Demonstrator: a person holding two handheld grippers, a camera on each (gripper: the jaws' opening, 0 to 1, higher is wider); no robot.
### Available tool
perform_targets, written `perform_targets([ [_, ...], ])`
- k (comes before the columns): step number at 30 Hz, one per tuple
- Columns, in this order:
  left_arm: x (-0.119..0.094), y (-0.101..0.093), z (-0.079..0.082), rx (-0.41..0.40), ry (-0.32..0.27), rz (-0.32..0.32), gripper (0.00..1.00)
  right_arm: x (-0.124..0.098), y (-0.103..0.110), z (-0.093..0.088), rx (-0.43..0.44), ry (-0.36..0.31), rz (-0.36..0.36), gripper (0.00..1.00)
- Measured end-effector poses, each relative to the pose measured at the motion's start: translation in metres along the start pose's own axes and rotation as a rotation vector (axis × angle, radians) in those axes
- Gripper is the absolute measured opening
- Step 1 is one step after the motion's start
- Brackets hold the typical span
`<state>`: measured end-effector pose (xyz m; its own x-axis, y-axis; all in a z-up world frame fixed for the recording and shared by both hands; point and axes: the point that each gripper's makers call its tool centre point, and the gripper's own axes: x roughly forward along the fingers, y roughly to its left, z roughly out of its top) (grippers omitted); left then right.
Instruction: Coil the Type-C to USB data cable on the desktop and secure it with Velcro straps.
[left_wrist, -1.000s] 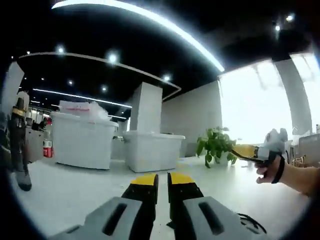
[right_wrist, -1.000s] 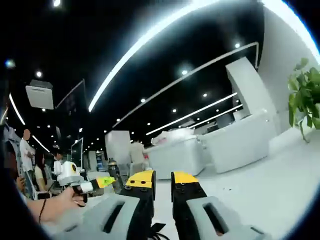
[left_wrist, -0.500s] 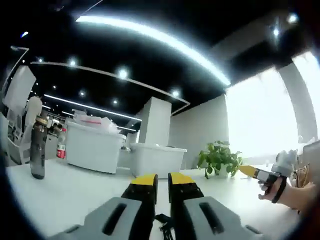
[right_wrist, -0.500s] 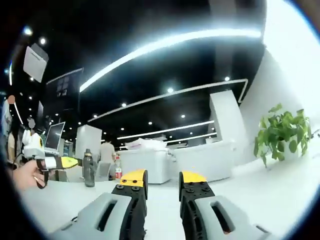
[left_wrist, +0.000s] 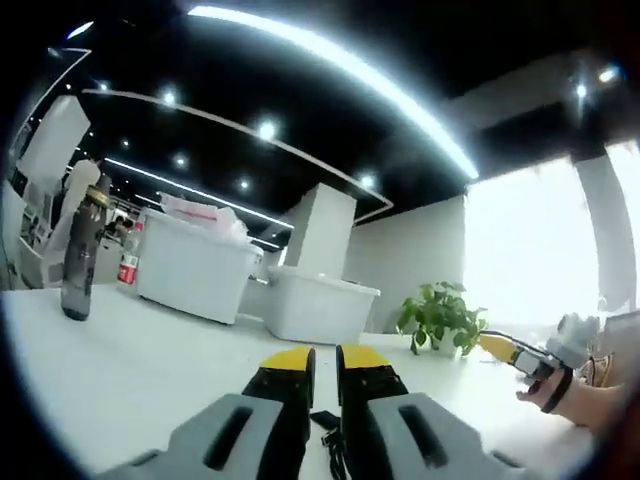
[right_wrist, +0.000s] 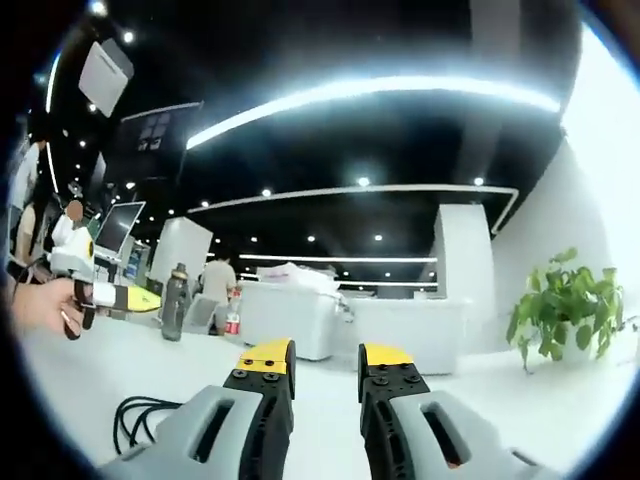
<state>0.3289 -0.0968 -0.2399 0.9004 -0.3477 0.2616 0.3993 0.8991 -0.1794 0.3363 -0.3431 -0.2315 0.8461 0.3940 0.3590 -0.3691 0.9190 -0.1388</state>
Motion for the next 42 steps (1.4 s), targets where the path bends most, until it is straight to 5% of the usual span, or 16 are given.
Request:
perform_targets([
  [9,-0.001,-0.021,-0.005,0.133,0.005,-0.047,0.15,-0.003,0.002,0.002,-0.050,-0.004,0.013,0.24],
  [42,-0.008,-0.029,0.014,0.164,-0.054,-0.069,0.15,-0.004,-0.013,0.002,-0.007,-0.003,-0.040,0.24],
])
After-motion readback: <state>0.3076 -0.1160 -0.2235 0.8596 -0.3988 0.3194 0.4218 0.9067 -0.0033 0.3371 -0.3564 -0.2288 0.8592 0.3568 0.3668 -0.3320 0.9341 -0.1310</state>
